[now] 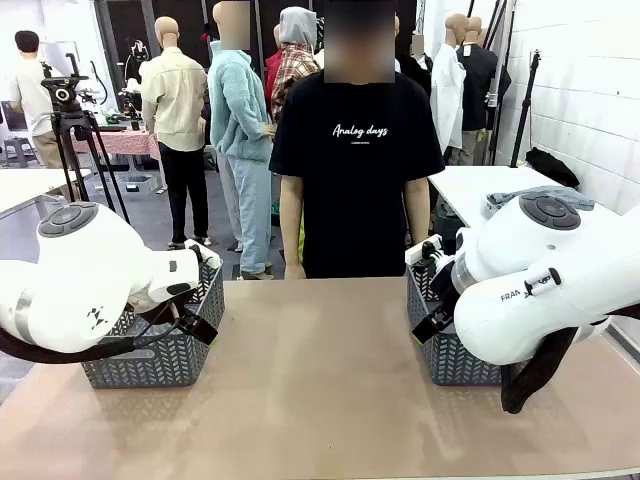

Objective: Sort the tops and bottoms.
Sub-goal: Lift clothes from the center of the table with your left hand.

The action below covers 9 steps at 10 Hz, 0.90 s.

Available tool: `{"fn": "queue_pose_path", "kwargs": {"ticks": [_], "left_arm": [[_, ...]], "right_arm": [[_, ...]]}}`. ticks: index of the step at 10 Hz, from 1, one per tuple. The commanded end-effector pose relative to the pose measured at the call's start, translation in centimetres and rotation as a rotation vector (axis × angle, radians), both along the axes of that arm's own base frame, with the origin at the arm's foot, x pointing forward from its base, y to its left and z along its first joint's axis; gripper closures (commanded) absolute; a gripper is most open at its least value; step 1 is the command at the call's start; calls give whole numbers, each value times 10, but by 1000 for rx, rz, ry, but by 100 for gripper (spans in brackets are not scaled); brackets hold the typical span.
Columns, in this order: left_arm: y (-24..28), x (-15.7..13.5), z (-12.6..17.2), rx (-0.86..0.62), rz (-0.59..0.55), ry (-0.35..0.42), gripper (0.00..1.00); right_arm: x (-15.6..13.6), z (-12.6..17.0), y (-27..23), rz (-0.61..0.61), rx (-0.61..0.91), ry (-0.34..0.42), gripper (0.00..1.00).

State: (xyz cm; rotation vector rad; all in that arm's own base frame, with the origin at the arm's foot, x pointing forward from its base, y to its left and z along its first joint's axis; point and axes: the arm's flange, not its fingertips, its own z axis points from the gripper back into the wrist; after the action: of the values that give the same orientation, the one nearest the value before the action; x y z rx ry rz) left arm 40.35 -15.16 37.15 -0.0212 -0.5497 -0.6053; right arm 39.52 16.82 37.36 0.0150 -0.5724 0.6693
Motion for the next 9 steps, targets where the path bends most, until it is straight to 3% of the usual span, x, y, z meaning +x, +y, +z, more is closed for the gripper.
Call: {"fn": "queue_pose_path", "kwargs": {"ticks": [1,9], "left_arm": [[0,0,0,0,0,0,0],[0,0,0,0,0,0,0]], "right_arm": [[0,0,0,0,0,0,0],[0,0,0,0,0,0,0]]}}
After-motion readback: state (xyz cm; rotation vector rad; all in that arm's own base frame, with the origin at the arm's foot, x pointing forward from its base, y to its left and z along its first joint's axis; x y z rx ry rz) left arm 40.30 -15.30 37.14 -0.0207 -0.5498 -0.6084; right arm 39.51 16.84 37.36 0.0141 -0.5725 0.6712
